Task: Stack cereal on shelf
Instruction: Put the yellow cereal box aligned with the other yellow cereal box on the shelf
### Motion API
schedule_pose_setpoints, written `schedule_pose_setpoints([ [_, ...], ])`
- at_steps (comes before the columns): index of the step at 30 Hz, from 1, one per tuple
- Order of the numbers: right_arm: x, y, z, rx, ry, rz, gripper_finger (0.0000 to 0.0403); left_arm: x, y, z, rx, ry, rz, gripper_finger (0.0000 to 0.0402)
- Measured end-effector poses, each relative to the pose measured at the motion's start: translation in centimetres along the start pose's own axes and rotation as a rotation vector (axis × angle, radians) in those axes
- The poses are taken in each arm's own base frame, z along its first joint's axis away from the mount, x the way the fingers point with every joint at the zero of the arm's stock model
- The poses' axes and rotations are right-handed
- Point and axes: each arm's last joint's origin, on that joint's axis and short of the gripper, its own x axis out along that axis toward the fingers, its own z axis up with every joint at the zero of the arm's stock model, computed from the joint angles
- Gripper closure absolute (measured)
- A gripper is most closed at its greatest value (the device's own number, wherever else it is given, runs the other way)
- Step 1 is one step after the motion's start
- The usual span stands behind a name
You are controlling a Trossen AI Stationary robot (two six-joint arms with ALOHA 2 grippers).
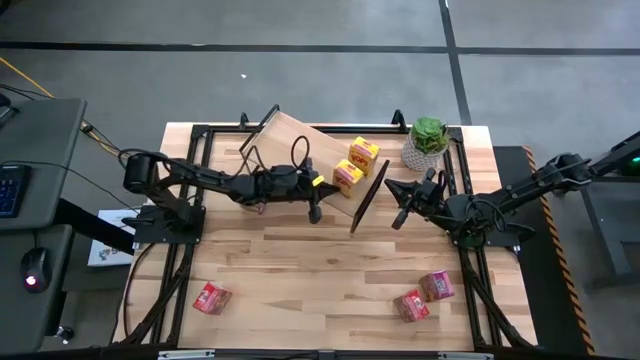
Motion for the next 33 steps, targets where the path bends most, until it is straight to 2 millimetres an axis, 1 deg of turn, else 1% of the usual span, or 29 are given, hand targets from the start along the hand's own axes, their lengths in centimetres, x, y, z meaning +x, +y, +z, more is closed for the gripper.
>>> schedule_pose_setpoints([
  [4,0.0,0.0,0.0,0.0,0.0,0.0,0.0403,0.7,0.0,-0.3,-0.017,-0.006,0.022,0.0401],
  [10,0.0,0.0,0.0,-0.001,0.001,0.005,0.0403,1.5,-0.2,0.4,-0.03,-0.031,0.019,0.0401],
  [19,0.0,0.0,0.0,0.005,-0.003,0.01,0.0403,1.6,-0.2,0.9,-0.067,-0.048,0.025,0.0401],
  [28,0.0,0.0,0.1,0.009,-0.004,0.01,0.0403,1.6,0.1,1.1,-0.084,-0.071,0.104,0.0401],
  [33,0.0,0.1,0.0,0.022,0.001,0.03,0.0403,1.6,-0.2,0.9,-0.086,-0.049,0.057,0.0401],
])
